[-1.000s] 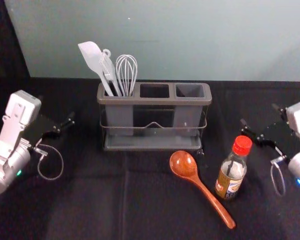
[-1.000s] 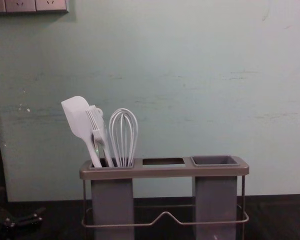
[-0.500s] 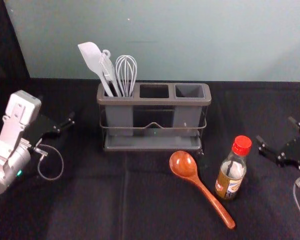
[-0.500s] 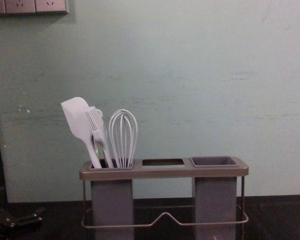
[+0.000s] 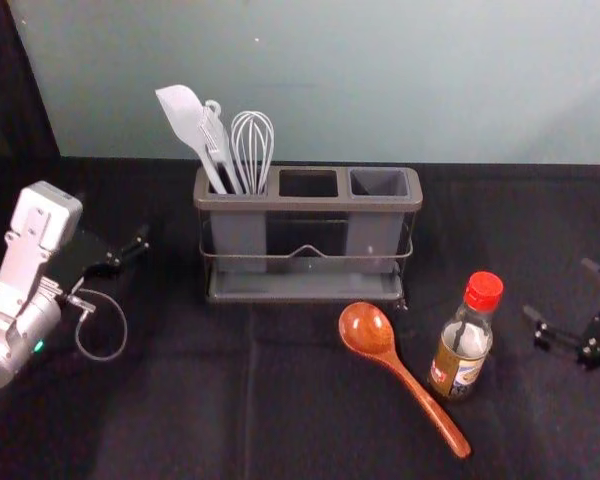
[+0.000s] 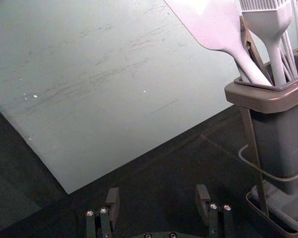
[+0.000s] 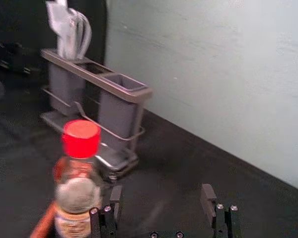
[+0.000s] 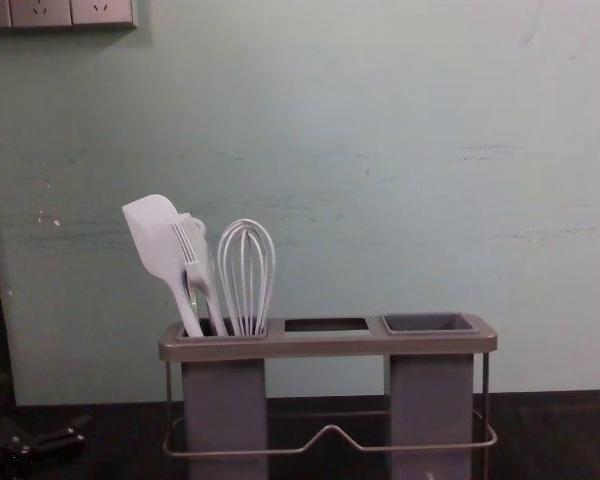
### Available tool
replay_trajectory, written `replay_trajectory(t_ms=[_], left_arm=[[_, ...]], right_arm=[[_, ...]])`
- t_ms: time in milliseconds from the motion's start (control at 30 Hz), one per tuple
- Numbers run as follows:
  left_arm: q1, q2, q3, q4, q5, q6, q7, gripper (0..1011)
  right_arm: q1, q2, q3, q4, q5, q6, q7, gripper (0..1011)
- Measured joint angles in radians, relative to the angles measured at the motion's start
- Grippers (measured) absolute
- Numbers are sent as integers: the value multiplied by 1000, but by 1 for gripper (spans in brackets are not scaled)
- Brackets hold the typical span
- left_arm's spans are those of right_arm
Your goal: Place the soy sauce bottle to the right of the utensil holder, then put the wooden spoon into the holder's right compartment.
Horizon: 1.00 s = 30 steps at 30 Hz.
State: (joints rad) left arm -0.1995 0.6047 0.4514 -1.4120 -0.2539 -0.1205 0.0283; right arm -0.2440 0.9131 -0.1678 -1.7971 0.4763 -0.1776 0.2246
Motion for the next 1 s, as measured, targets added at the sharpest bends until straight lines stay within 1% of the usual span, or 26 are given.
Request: replay_trajectory(t_ms=[100, 167, 200, 367, 500, 633, 667, 767, 800, 867, 900, 967, 1000], left_arm=[[0, 0, 0, 0, 0, 0, 0, 1005], [0, 0, 0, 0, 0, 0, 0, 1005], [0, 0, 0, 0, 0, 0, 0, 1005], [0, 0, 0, 0, 0, 0, 0, 1005], [0, 0, 0, 0, 0, 0, 0, 1005], [0, 0, 0, 0, 0, 0, 0, 1005], [0, 0, 0, 0, 0, 0, 0, 1005], [0, 0, 0, 0, 0, 0, 0, 1005], [0, 0, 0, 0, 0, 0, 0, 1005], [0, 0, 0, 0, 0, 0, 0, 1005], [0, 0, 0, 0, 0, 0, 0, 1005], [0, 0, 0, 0, 0, 0, 0, 1005], [0, 0, 0, 0, 0, 0, 0, 1005]], right_arm=[[-32, 19, 29, -24, 71, 1, 67, 1002], [-40, 25, 37, -31, 94, 6, 92, 1002], [-47, 30, 42, -37, 113, 12, 114, 1002], [-59, 33, 54, -49, 145, 23, 162, 1003], [-58, 23, 56, -55, 159, 23, 193, 1002], [-43, 0, 48, -58, 163, 14, 216, 1002], [-33, -14, 40, -58, 163, 11, 223, 1002], [-15, -37, 26, -52, 159, 9, 231, 1002], [1, -54, 13, -46, 155, 9, 235, 1002], [17, -70, 0, -39, 151, 11, 241, 1002], [32, -87, -11, -31, 146, 14, 245, 1003], [43, -100, -20, -22, 143, 17, 249, 1002], [56, -116, -27, -13, 140, 19, 252, 1002]])
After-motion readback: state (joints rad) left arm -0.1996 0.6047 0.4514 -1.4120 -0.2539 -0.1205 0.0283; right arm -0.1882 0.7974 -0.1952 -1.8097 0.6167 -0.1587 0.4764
